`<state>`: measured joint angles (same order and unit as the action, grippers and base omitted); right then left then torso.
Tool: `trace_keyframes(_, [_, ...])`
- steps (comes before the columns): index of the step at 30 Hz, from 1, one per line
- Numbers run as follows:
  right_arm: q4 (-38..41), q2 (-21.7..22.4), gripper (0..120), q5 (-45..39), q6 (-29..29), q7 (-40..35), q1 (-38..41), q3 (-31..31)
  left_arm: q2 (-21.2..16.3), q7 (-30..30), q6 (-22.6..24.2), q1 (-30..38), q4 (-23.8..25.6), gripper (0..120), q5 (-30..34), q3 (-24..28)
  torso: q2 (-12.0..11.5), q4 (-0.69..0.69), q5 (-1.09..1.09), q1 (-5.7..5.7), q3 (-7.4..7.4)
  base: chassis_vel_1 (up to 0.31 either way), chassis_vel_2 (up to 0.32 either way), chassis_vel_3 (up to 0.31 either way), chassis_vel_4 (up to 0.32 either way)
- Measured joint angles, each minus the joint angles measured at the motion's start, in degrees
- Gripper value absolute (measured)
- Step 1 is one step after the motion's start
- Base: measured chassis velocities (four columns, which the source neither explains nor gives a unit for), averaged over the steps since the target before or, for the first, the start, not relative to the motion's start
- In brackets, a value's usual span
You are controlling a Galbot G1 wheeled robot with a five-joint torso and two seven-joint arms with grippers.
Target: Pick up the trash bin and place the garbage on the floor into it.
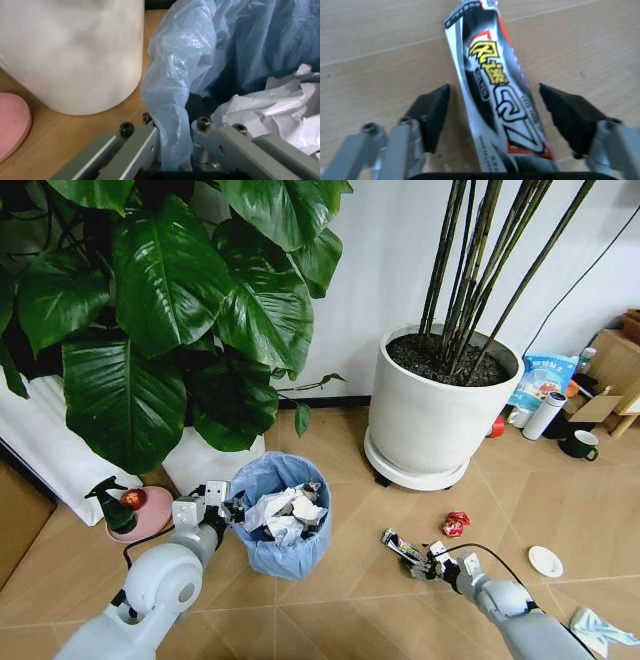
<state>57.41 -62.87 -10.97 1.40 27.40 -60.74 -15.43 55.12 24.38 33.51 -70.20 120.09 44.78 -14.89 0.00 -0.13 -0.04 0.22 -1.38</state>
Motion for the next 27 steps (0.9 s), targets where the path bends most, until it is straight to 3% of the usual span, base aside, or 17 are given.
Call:
trace_keyframes(6, [-1.49, -1.23, 50, 0.19, 0.62, -0.06, 0.51, -0.3, -0.2, -0.13, -0.03, 0.5, -0.29, 0, 0.01, 0.07, 0.0, 0.0, 0.01, 0.0, 0.0, 0.0, 0.0, 0.0, 0.0])
trace_keyframes(14, [-2.67, -2.14, 16, 0.52, 1.04, -0.46, 1.21, -0.57, -0.19, -0.15, -0.19, 0.76, -0.47, 0, 0.14, 0.15, 0.0, -0.01, -0.01, 0.0, 0.0, 0.0, 0.0, 0.0, 0.0])
trace_keyframes(20, [-1.35, -2.2, 1, 0.07, 0.96, -1.38, 0.91, -1.16, -0.37, -0.12, -0.21, 0.86, -0.41, 0, 0.31, 0.13, 0.0, 0.0, 0.02, 0.0, 0.0, 0.0, 0.0, 0.0, 0.0])
trace_keyframes(24, [1.77, -1.76, 0, -0.76, 0.78, -2.5, -0.1, -2.36, -0.36, -0.07, -0.21, 0.67, -0.3, 0, 0.32, 0.12, 0.0, 0.0, 0.02, 0.0, 0.0, 0.0, 0.0, 0.0, 0.0])
trace_keyframes(27, [8.43, -0.43, 0, -2.71, -0.51, -3.72, -1.81, -4.38, -0.27, 0.02, -0.19, 0.4, -0.25, 0, 0.28, 0.33, 0.0, 0.0, -0.01, 0.0, 0.0, 0.0, 0.0, 0.0, 0.0])
